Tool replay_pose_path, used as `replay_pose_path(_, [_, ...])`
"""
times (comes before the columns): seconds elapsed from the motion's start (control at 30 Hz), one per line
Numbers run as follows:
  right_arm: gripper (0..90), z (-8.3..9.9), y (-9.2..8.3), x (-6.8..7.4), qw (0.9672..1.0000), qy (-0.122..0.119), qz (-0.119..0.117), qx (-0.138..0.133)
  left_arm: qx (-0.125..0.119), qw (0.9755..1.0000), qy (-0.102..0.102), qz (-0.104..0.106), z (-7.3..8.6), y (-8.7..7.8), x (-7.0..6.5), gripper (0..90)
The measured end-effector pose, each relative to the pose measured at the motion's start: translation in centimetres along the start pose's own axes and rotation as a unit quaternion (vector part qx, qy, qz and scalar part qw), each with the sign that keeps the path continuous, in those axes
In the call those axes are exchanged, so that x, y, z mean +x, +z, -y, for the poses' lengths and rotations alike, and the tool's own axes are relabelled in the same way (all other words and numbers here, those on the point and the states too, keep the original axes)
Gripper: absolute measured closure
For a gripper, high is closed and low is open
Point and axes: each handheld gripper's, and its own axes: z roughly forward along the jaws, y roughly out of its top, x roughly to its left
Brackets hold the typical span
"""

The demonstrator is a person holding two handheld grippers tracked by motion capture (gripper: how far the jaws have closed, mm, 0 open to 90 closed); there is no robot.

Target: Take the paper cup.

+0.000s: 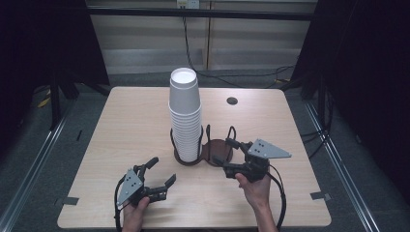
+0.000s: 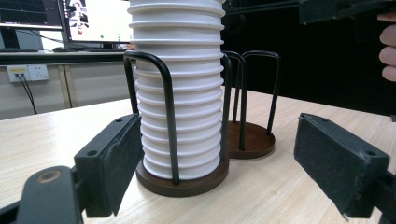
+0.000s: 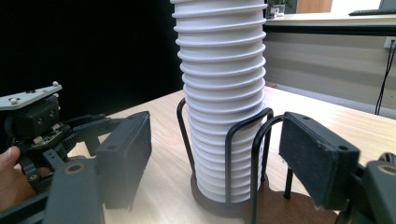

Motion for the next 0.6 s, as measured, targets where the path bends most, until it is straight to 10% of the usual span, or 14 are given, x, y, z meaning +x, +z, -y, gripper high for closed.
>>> replay_pose_path(0.6, [20.3, -3.5, 1.6, -0.3, 0.9994, -0.006, -0.035, 0.001, 0.000, 1.0000, 0.000, 0.002, 0.0, 0.0, 0.0, 15.6])
